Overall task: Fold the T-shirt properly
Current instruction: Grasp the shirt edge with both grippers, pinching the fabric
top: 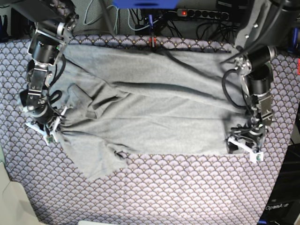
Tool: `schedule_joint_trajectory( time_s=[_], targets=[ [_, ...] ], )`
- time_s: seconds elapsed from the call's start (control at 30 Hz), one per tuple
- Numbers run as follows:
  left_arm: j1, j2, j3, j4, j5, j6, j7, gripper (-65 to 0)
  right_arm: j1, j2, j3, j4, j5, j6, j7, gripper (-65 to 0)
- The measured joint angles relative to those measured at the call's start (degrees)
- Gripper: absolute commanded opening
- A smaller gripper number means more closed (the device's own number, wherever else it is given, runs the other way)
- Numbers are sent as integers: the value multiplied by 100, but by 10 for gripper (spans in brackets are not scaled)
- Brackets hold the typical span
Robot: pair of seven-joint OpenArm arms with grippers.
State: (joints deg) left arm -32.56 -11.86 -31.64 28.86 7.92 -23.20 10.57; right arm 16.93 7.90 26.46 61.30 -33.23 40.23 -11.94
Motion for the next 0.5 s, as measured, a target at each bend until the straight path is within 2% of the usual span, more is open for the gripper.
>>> schedule_joint_trajectory(
  time_s=[0.1, 0.33, 0.4, 0.5],
  targets=[
    [-33, 15, 4, -225, -13, 2, -240, -193, 2, 2, 0, 0, 0, 0, -4, -650],
    [-63, 11, 4, -273, 0, -9, -249, -197, 2, 2, 0, 0, 0, 0, -4, -650],
    [-63, 9, 4, -273, 0, -9, -245, -244, 0, 2, 0, 0, 0, 0, -4, -650],
    [-63, -17, 4, -278, 2, -11, -192, -400, 2, 2, 0, 0, 0, 0, -4, -650]
  ],
)
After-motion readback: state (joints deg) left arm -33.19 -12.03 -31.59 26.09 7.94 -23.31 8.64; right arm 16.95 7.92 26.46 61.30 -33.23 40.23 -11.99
